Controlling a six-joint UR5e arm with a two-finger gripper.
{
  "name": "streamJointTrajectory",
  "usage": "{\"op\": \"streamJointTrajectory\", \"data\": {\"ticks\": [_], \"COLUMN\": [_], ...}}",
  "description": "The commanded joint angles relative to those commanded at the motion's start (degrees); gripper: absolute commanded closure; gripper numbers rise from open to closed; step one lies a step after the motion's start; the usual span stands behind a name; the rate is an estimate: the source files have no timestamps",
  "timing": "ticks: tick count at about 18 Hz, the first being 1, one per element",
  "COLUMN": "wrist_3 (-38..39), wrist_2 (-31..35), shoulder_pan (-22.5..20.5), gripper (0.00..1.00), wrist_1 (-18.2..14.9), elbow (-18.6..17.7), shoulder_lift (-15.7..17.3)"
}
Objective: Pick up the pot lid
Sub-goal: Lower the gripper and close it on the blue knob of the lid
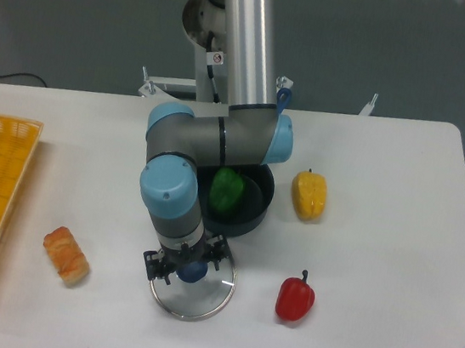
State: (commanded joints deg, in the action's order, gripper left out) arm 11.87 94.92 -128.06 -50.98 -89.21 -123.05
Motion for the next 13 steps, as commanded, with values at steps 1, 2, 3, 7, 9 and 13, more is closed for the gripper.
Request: {"op": "streamJointTrajectory", "data": {"ticks": [1,2,3,7,9,13], "wrist_3": [0.0,0.0,0.0,-0.1,-0.1,-0.4], "wrist_2": [0.1,0.2,0.2,0.3,0.3,0.4], "shoulder_pan": [0.0,0.0,0.0,0.0,-0.1,-0.1], "gripper": [0.00,0.00,0.00,0.00,0.00,0.06], "wrist_1": [0.1,0.0,0.0,-0.2,-0.2,-0.3], "elbow": [0.0,0.0,0.0,-0.3,-0.4,-0.4], "shoulder_lift": [-0.1,-0.2,-0.3,-0.4,-0.4,-0.5]}}
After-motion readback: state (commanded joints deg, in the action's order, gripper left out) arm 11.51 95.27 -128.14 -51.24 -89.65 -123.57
